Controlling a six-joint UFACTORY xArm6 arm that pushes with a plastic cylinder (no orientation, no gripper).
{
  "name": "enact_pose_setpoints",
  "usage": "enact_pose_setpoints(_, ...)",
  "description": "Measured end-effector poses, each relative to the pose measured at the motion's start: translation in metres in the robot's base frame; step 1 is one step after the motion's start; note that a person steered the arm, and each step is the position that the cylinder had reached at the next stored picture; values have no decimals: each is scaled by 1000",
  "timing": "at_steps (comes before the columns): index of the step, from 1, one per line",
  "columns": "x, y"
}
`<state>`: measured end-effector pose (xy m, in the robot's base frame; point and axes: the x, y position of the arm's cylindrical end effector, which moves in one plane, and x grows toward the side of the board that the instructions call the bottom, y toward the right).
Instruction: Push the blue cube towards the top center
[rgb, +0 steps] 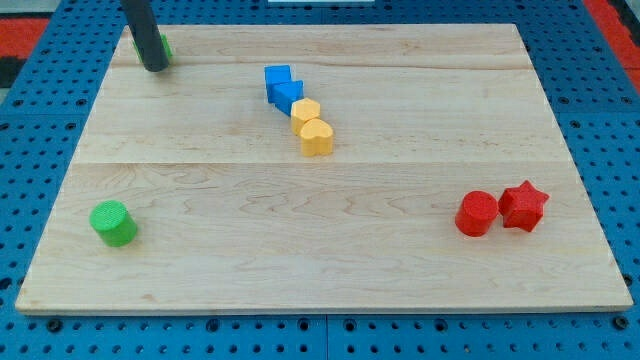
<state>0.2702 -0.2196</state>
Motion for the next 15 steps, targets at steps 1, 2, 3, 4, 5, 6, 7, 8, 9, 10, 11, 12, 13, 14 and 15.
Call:
enact_pose_setpoints(1,8,0)
enact_pose_setpoints(2,27,6)
enact_pose_setpoints(3,29,6)
enact_pose_setpoints(4,62,21)
enact_pose_setpoints(5,85,64)
enact_pose_setpoints(6,85,118)
enact_pose_setpoints(7,69,132)
enact_pose_setpoints(8,61,150)
enact_pose_setpoints(9,56,177)
enact_pose_setpoints(10,34,193)
enact_pose_setpoints(11,25,189)
enact_pose_setpoints(12,3,172)
enact_pose_setpoints(13,-4,170)
enact_pose_setpoints(14,-11,173)
enact_pose_setpoints(15,-24,152)
